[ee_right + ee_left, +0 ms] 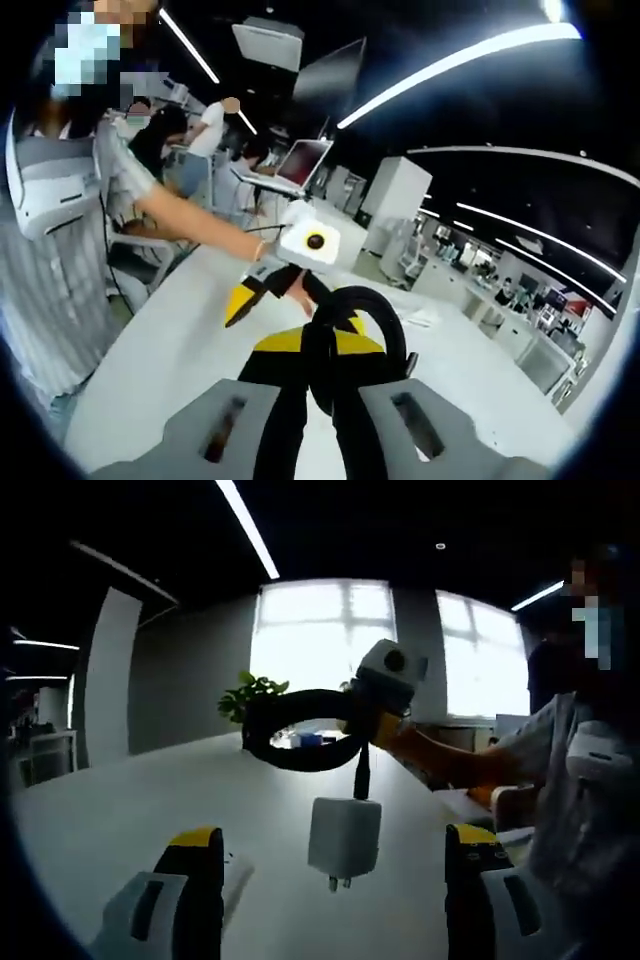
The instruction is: Straighten the power strip on the desk, plug the charger into it
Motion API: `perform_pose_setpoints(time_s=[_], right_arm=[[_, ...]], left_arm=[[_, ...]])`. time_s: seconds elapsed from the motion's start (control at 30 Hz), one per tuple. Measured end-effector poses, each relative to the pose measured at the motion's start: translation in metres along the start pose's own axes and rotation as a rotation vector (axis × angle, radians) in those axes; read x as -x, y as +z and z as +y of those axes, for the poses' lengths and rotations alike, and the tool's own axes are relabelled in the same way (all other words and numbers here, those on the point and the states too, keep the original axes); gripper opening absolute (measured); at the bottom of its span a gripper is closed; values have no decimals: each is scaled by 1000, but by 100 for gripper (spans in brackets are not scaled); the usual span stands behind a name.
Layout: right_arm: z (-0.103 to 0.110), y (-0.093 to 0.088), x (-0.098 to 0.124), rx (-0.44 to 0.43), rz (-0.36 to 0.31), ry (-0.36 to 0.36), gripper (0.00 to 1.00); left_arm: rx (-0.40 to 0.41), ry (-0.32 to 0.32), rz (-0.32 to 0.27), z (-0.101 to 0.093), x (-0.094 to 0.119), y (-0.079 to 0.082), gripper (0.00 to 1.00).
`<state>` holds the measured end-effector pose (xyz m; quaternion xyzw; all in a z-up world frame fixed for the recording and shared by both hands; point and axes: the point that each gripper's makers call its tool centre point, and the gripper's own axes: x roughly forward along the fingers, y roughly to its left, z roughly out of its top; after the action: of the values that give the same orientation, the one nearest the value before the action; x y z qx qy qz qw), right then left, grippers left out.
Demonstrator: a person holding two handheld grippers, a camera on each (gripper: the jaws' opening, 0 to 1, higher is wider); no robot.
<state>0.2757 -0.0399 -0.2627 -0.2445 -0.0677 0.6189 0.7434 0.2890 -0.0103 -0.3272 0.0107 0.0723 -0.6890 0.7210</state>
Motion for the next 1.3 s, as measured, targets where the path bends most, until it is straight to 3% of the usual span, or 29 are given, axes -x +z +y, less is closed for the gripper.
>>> perform_pose_setpoints(time_s=[0.13,0.33,0.77,1.3], right_arm=[[6,3,-2,3,-14,24,5],[9,5,-5,10,-25,46,5],[16,14,-11,8,-62,90,5],[30,20,-16,-52,-107,186,5]], left_arm=[[44,-77,-10,-5,1,1,89],[53,-99,-2,-11,-3,-1,83],[120,-218,-17,-29,-12,-2,66],[136,-307,31,-52,-16,-12,63]])
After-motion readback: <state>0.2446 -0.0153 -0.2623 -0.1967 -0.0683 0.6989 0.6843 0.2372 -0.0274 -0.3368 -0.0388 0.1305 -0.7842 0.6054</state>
